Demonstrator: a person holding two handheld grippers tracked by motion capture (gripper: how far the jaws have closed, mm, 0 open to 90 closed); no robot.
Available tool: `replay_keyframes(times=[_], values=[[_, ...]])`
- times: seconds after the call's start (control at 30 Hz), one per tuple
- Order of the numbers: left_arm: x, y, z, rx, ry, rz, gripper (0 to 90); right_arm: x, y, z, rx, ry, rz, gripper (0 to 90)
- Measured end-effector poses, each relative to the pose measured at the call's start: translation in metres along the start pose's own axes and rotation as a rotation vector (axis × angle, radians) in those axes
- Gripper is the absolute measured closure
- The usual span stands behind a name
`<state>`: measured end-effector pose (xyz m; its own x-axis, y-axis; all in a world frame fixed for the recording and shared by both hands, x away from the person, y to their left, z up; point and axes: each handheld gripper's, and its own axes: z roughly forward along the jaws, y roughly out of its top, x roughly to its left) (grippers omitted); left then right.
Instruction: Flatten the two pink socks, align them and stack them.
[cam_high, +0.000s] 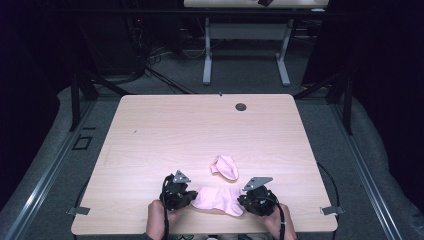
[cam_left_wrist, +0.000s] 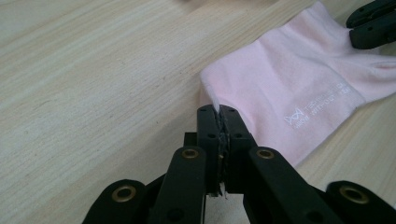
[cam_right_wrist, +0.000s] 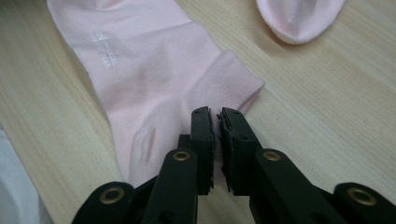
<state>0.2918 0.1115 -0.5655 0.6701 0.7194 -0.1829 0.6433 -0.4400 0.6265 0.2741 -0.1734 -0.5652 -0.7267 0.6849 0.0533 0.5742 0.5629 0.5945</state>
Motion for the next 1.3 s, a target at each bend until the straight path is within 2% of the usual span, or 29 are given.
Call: replay_keyframes(times=[0.13, 0.2, 0.43, 0.47, 0.5, 0.53, 0.6, 0.63, 0.67, 0.73, 0.77, 0.8, 0.93, 1.0, 1.2, 1.3], values=[[-0.001, -0.008, -0.005, -0.021, -0.007, -0.016, 88.4, -0.003, -0.001, -0.001, -0.008, -0.003, -0.014, 84.1], [-0.002, -0.014, -0.006, -0.031, -0.016, -0.034, 88.4, -0.007, -0.001, -0.001, -0.007, -0.001, -0.036, 84.1], [-0.007, -0.017, -0.006, -0.036, -0.026, -0.028, 87.8, -0.018, 0.000, -0.001, -0.008, 0.004, -0.029, 83.0], [-0.007, -0.016, -0.007, -0.038, -0.017, -0.025, 81.4, -0.018, 0.000, -0.001, -0.010, 0.025, -0.025, 74.9], [-0.007, -0.016, -0.007, -0.038, -0.017, -0.025, 74.4, -0.018, 0.000, -0.001, -0.010, 0.025, -0.025, 74.9], [-0.006, -0.015, -0.008, -0.047, -0.006, -0.030, 74.4, -0.018, 0.000, -0.002, -0.019, 0.029, -0.023, 69.4], [-0.005, -0.013, -0.012, -0.062, 0.014, -0.030, 59.1, -0.021, -0.003, -0.005, -0.062, 0.047, 0.000, 60.5], [-0.005, -0.012, -0.014, -0.069, 0.022, -0.029, 45.8, -0.027, -0.005, -0.009, -0.090, 0.044, 0.027, 49.0], [-0.004, -0.010, -0.017, -0.074, 0.035, -0.026, 45.8, -0.027, -0.005, -0.009, -0.090, 0.044, 0.027, 49.0], [-0.004, -0.006, -0.021, -0.091, 0.045, -0.021, 35.5, -0.034, -0.009, -0.013, -0.126, 0.033, 0.065, 36.6], [-0.004, -0.004, -0.022, -0.089, 0.052, -0.010, 30.0, -0.040, -0.013, -0.017, -0.148, 0.019, 0.090, 28.0], [-0.004, -0.002, -0.023, -0.089, 0.052, -0.002, 30.0, -0.040, -0.013, -0.017, -0.148, 0.019, 0.090, 28.0], [-0.008, 0.010, -0.022, -0.086, 0.066, 0.042, 21.2, -0.050, -0.019, -0.020, -0.171, -0.011, 0.117, 16.1], [-0.010, 0.015, -0.021, -0.085, 0.066, 0.059, 18.8, -0.054, -0.022, -0.021, -0.193, -0.015, 0.134, 14.4], [-0.016, 0.039, -0.011, -0.066, 0.064, 0.133, 16.2, -0.063, -0.027, -0.026, -0.210, -0.023, 0.170, 10.9], [-0.021, 0.058, -0.003, -0.049, 0.058, 0.181, 16.6, -0.066, -0.027, -0.028, -0.217, -0.029, 0.185, 11.7]])
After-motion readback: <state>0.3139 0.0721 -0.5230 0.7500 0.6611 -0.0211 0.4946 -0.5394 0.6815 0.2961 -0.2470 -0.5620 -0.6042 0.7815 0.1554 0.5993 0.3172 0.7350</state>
